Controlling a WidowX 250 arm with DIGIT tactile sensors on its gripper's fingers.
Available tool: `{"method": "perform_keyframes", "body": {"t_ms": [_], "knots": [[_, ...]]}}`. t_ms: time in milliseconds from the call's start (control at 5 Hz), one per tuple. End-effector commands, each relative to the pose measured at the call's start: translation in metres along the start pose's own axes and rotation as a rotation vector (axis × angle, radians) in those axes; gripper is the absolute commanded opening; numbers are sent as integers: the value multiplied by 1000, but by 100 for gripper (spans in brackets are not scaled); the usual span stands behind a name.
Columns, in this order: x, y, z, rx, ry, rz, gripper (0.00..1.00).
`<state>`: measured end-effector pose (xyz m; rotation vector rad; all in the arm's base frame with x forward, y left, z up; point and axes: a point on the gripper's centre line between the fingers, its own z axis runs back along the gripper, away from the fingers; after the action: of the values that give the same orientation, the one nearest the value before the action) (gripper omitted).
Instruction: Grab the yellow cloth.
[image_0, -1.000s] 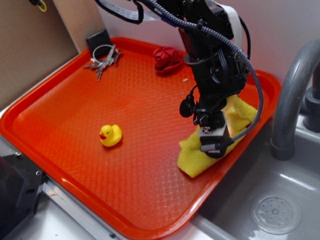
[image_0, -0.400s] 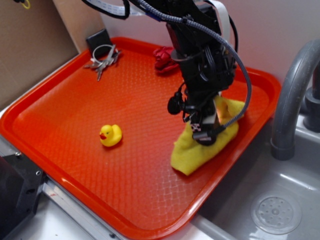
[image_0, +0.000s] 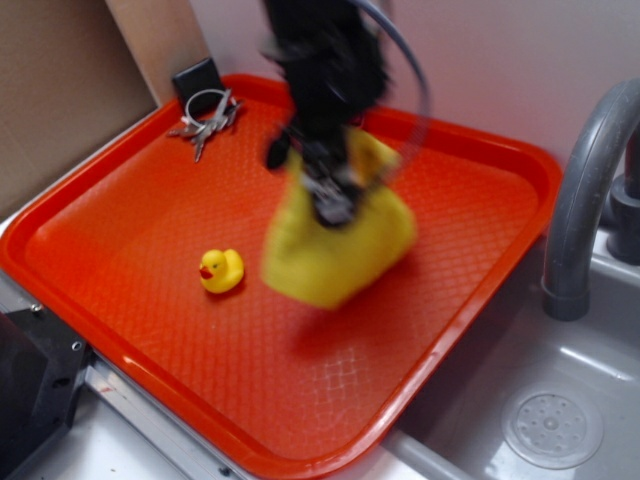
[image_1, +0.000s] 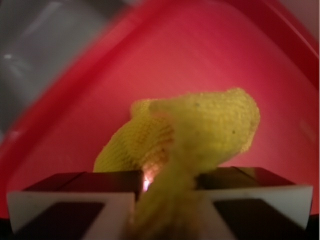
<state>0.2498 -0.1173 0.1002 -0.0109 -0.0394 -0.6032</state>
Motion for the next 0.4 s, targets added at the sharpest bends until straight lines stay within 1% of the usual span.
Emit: {"method": "perform_keyframes", "body": {"t_ms": [0,200], "knots": [[-61,49,110,73,-212,482,0],[-62,52,143,123,-218,623,0]]}}
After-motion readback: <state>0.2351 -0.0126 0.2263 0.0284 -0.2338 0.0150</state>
